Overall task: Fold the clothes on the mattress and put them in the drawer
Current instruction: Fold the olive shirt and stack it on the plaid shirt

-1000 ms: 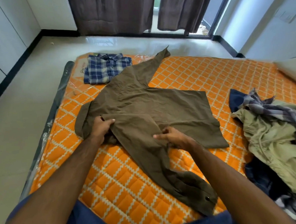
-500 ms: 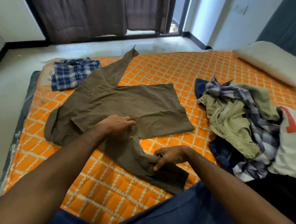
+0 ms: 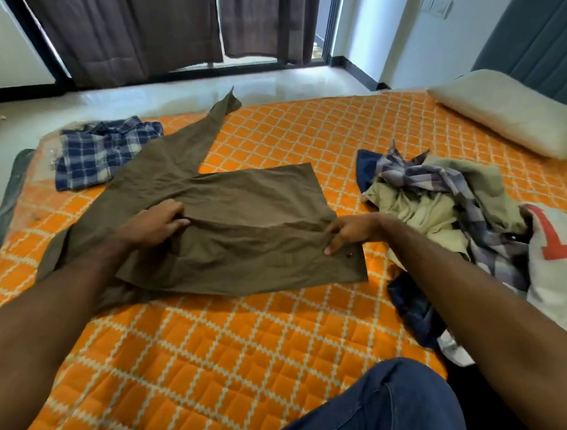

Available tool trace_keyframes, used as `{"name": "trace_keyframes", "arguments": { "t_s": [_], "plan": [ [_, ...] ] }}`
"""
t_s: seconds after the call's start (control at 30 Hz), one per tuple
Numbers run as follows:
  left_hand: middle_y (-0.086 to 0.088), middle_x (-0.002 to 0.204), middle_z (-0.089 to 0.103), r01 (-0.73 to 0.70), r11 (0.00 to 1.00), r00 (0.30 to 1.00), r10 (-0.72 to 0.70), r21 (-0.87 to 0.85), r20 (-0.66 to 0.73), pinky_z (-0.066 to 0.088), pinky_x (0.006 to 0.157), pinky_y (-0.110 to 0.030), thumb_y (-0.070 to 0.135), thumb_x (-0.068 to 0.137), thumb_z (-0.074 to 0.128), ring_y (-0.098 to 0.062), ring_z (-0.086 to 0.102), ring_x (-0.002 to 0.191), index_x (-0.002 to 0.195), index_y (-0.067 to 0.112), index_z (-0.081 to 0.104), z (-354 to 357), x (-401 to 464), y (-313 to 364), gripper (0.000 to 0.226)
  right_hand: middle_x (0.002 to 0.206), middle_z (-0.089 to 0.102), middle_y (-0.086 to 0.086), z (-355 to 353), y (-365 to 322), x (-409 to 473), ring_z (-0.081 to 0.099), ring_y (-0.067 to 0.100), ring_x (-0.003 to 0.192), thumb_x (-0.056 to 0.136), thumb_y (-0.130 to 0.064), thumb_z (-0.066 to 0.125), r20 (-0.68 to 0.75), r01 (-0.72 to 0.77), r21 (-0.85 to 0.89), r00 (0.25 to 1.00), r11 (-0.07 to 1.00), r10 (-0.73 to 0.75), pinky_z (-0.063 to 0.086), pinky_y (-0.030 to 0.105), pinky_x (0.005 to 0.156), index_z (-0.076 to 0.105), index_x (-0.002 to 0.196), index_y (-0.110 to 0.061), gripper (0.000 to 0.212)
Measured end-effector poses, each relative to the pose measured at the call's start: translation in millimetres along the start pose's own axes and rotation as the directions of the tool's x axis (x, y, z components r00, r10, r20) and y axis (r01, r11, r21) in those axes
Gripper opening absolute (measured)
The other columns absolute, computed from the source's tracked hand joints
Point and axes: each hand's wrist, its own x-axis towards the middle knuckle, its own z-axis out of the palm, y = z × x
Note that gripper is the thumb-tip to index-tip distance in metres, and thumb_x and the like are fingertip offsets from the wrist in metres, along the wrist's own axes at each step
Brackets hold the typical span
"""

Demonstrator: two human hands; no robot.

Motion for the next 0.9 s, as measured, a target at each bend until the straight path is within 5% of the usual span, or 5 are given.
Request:
{"name": "trace_keyframes", "arguments": {
  "t_s": [0.23,0.47,0.67,0.77,0.9],
  "plan": [
    [-0.019,0.101,0.05,0.301,0.913,0.946,-0.323,-0.275,-0.037,0.034,0.08,-0.035,0.021,0.102,0.057,-0.034,0.052,0.099,0.095,-0.003,0.058,32.4,30.3,-13.9,0.025,0.103,0.065,0.006,-37.3,-0.8,56.7,0.065,0.021,0.092,0.078,-0.01,0.087,-0.352,0.029,0.212,0.935,0.977,0.048,0.059,0.041,0.082,0.064,0.105,-0.015,0.036],
    [-0.014,0.1,0.06,0.249,0.963,0.932,-0.267,-0.102,-0.247,0.05,0.076,-0.049,0.033,0.104,0.046,-0.037,0.06,0.087,0.096,0.016,0.048,48.8,19.8,-9.4,0.019,0.114,0.069,0.013,-29.8,22.0,83.0,0.067,0.029,0.108,0.083,-0.005,0.082,-0.505,0.161,0.381,0.861,0.91,0.059,0.06,0.037,0.082,0.068,0.114,-0.007,0.034],
    [-0.016,0.125,0.056,-0.123,0.924,0.827,0.297,0.361,-0.477,0.042,0.087,-0.049,0.025,0.094,0.047,-0.037,0.054,0.104,0.12,0.011,0.059,53.2,-17.3,16.2,0.031,0.133,0.05,0.007,47.1,9.5,67.2,0.044,0.028,0.122,0.093,-0.03,0.065,-0.71,0.051,-0.569,0.472,0.821,-0.522,0.042,0.047,0.1,0.054,0.13,-0.021,0.04],
    [-0.009,0.141,0.054,-0.358,0.825,0.866,0.468,0.437,-0.174,0.042,0.099,-0.045,0.039,0.099,0.041,-0.031,0.053,0.123,0.135,0.015,0.057,68.6,-35.8,18.2,0.046,0.154,0.041,0.008,92.4,9.5,79.0,0.037,0.031,0.14,0.095,-0.045,0.052,-0.418,0.215,-0.725,0.618,0.654,-0.666,0.034,0.05,0.115,0.042,0.15,-0.02,0.061],
    [0.003,0.167,0.019,-0.092,0.943,0.995,0.103,0.321,-0.018,0.018,0.118,-0.052,0.068,0.098,0.02,-0.026,0.025,0.151,0.16,0.028,0.018,92.1,-68.9,-6.1,0.074,0.169,-0.02,-0.001,123.3,35.5,86.7,-0.018,0.028,0.155,0.088,-0.083,0.016,-0.42,0.0,-0.643,0.836,0.766,-0.352,-0.008,0.058,0.124,-0.011,0.16,-0.039,0.089]
  ]
}}
